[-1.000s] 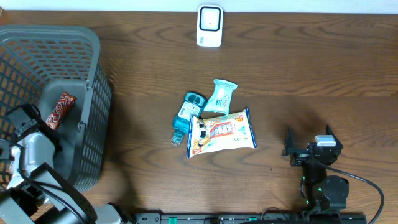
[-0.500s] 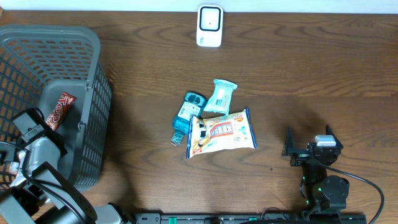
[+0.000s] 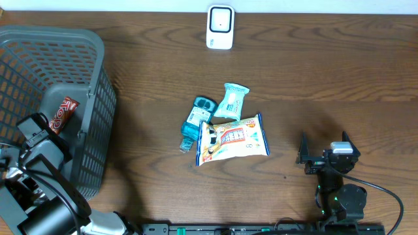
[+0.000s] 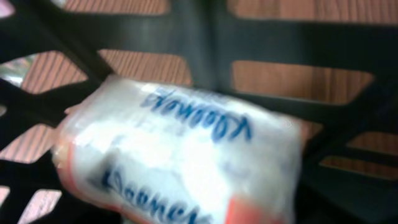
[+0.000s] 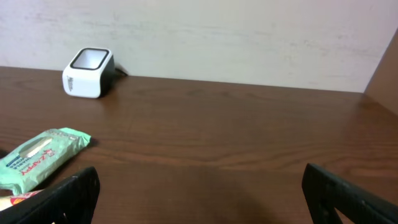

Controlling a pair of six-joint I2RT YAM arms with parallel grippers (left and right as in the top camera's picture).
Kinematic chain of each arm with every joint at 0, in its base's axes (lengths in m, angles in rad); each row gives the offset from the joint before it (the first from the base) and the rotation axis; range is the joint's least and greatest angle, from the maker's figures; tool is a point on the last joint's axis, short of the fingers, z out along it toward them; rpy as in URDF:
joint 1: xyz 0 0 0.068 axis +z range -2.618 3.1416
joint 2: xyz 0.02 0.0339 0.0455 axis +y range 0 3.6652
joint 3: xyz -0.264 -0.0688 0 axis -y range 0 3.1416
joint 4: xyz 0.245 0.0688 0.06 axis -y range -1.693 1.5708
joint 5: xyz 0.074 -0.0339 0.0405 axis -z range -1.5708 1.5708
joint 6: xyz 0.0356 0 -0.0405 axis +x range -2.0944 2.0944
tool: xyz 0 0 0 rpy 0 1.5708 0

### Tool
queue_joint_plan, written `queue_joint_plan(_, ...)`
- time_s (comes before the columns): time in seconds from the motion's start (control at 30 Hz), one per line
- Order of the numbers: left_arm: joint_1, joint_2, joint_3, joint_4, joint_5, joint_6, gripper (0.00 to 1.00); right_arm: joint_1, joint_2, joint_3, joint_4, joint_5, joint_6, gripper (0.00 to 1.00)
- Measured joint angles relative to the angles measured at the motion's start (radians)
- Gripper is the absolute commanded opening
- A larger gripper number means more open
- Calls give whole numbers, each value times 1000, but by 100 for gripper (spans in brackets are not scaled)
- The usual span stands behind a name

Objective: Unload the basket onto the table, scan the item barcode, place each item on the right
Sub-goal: 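Close the left gripper on the Kleenex tissue pack in the basket, then lift the tissue pack out and set it beside the green package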

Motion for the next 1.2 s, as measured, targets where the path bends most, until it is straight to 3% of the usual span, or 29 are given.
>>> queue_joint_plan(0.13,0,4,0,2,-3,5,59,0,0,0,0,0,0,99)
queue_joint_plan(0.23,0,3,0,1,-1,8,44,0,0,0,0,0,0,99)
queue_joint_plan(0.47,2,-87,-3,-36,21,41,42,0,0,0,0,0,0,99)
queue_joint_plan(0.63,2,-237,-3,-61,114,49,42,0,0,0,0,0,0,99)
queue_joint_plan(0.9,3,-493,-3,-34,477,54,42,0,0,0,0,0,0,99)
queue_joint_plan(1.0,2,-629,-3,77,763,26,42,0,0,0,0,0,0,99)
queue_joint_plan(1.2,-85,-789,-1,447,1212,-150,42,0,0,0,0,0,0,99)
